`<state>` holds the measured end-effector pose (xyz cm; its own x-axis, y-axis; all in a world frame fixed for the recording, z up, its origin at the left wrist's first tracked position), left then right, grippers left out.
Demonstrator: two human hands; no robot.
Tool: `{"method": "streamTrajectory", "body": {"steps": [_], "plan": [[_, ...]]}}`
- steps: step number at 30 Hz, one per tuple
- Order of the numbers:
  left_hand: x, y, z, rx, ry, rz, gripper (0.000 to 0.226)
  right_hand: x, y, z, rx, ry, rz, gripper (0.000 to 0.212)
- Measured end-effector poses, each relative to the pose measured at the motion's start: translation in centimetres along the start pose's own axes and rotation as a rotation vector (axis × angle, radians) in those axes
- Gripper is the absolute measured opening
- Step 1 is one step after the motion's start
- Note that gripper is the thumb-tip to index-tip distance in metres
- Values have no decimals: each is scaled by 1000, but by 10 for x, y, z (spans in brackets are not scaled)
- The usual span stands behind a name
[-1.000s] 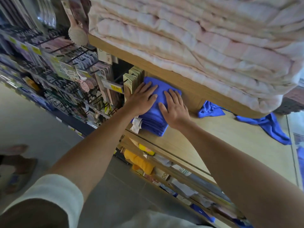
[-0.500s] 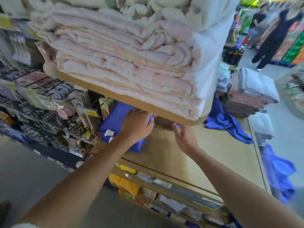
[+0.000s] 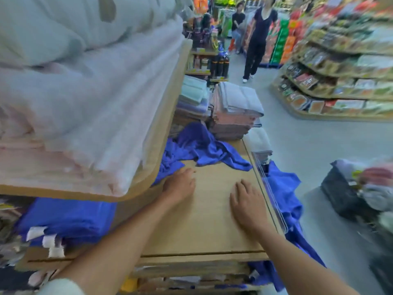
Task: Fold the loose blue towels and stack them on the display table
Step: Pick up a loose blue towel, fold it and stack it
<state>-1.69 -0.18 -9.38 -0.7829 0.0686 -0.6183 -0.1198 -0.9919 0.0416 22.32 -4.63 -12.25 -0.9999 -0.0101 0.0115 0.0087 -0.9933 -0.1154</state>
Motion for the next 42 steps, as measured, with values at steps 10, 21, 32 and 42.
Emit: {"method": "streamTrajectory", "body": {"steps": [10,21,32,42], "plan": [[-7,-102,-24,-68,155,150,49,-7,-5,-10,-48,25,-51,55],[-55,-15,-24,-95,162,-397,12,-9,1,-3,-114,-76,-70,83],[-14,108,-52,-21,552,-186,27,13,16,18,-177,-193,280,23],[-5,99,-47,-48,728,26,14,57,62,35,-136,-450,459,29]]}}
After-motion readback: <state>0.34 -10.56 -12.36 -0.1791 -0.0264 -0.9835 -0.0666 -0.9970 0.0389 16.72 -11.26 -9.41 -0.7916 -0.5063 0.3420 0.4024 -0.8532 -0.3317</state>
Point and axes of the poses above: each hand's wrist, its own y-axis away from the middle knuckle, its own z-axis out of the back of the hand, x = y × z, the point moved 6 cm from there along -y, towards the middle knuckle, and after that the axes turned 15 degrees about y, right-handed, at the moved point
